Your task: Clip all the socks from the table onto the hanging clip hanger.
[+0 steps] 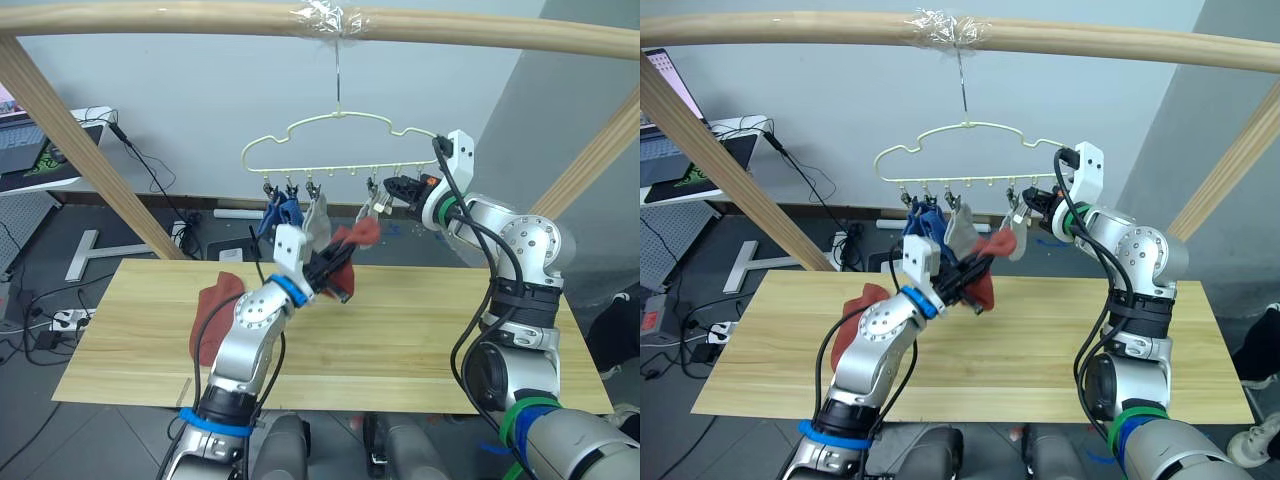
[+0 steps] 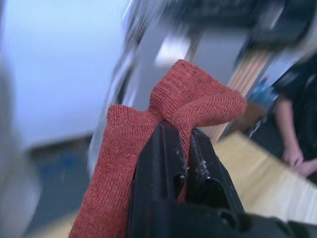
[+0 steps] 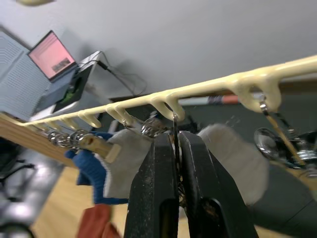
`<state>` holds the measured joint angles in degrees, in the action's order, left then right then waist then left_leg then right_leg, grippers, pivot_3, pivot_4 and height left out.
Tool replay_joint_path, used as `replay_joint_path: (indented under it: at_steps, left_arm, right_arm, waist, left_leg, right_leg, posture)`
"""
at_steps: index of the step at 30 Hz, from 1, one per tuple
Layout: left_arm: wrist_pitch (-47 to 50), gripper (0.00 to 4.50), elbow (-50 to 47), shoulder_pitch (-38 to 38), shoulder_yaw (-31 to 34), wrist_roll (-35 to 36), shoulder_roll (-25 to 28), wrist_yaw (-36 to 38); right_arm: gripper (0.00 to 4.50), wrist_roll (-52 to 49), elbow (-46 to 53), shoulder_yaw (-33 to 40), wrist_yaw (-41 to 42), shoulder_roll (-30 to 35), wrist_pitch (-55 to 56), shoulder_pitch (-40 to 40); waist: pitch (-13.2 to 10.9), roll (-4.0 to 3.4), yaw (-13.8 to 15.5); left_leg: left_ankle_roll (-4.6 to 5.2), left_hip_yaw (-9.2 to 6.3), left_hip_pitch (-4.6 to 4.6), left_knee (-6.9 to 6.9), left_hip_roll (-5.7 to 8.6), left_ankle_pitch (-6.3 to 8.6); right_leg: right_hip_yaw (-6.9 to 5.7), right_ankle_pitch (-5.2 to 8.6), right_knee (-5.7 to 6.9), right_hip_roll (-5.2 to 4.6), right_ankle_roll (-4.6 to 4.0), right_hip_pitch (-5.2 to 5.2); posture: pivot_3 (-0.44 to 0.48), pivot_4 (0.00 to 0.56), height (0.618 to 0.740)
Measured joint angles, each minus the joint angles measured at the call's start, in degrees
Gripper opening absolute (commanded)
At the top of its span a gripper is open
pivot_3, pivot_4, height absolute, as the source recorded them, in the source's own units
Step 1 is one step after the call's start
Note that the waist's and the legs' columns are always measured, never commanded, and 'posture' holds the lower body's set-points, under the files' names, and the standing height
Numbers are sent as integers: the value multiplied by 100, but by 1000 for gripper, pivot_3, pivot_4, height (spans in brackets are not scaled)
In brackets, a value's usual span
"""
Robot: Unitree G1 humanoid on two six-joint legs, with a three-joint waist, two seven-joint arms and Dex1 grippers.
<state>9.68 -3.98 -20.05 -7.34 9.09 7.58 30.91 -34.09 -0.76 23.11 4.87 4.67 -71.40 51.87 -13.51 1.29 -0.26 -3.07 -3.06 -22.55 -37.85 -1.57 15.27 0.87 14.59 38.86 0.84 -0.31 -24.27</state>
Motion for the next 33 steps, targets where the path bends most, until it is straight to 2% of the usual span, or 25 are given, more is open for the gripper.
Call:
replay_joint_path:
  at_steps: [14,33]
  left_arm:
    - [17,82,215,-80,-129,-1,14,88]
    - [230,82,421,-127,-84,141,-20,85]
  right_arm:
    - [0,-547,125,691,-695,-290,-751,181]
    - [0,-774,178,887,-1015,-326,-1047,311]
  waist:
    - [0,0,-59]
    - [-1,-1,-128]
  left_leg:
    - [3,2,-11,-1,4,2]
    - [4,1,-16,0,2,2]
  right_leg:
    - [-3,4,-4,7,7,-7]
    - [-4,7,-7,8,12,-10]
  posture:
    - [-8,221,740]
    - [-13,220,740]
